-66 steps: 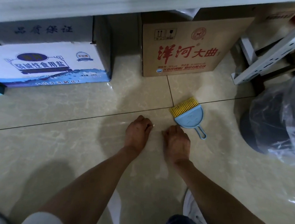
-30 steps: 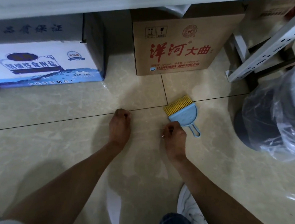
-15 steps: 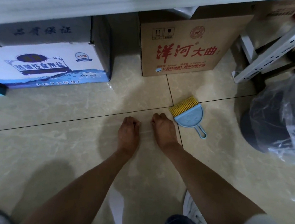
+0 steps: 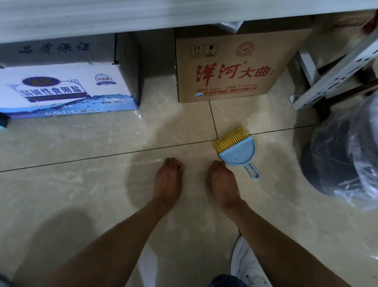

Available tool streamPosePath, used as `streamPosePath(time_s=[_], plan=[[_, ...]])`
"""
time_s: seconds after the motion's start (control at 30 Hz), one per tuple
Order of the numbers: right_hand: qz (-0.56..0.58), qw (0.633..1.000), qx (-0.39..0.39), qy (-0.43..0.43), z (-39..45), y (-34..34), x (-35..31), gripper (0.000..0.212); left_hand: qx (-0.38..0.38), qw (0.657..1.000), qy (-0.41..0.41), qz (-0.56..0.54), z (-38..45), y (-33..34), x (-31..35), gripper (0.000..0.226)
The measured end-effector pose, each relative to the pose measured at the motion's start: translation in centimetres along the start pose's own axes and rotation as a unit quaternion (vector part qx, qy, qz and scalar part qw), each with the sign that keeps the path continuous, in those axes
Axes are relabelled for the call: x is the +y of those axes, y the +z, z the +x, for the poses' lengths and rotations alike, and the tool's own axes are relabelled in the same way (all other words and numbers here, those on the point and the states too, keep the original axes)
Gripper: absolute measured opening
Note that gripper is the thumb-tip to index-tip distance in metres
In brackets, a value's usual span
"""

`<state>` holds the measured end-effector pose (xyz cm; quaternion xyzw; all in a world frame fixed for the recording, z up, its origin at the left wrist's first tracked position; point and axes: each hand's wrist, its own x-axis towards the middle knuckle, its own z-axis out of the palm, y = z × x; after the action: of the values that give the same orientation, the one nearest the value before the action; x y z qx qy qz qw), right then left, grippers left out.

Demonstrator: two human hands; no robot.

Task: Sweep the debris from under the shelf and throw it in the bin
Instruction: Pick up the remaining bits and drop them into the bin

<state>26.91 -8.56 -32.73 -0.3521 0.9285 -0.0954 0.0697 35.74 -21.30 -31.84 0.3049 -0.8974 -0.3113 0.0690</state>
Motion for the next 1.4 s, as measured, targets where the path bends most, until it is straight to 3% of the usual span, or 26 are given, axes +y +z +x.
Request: streamPosePath(time_s=[0.1,0.23,0.57,0.87,0.97,1.07,1.2,1.4], plan=[[0.185,0.976,0.035,0.114,-1.4,-0.9,1.3,0.008,-0.007,1.000,-0.003,-0.003,-0.4,-0.3,1.0,0.011],[0.275,0.929,0.049,0.241,-2.2,-2.8,2.2,0.016,-0.019,1.000,0.001,-0.011,-0.7,-1.1,3.1,0.013],[0.361,0.875,0.191,0.259,-1.9,-14.9,3.5,0.014,-0.019,0.991,0.097,-0.091,0.2,-3.8,15.4,0.012],[0.296,0.842,0.332,0.305,-4.7,-27.2,13.7,0.012,-0.023,0.965,0.221,-0.137,1.4,-3.8,32.4,0.010],[0.277,0.842,0.322,0.332,-5.7,-29.0,17.9,0.014,-0.045,0.961,0.249,-0.115,1.8,-2.7,37.1,0.010],[0.229,0.868,0.278,0.343,-6.0,-29.9,20.8,0.014,-0.065,0.956,0.276,-0.078,1.9,-1.5,40.4,0.005],[0.129,0.911,0.173,0.351,-5.9,-30.0,22.7,0.014,-0.087,0.952,0.291,0.050,1.8,0.8,43.0,0.019],[0.058,0.917,0.093,0.382,-5.7,-29.9,23.7,0.020,-0.097,0.923,0.306,0.213,2.4,3.5,43.6,0.024]])
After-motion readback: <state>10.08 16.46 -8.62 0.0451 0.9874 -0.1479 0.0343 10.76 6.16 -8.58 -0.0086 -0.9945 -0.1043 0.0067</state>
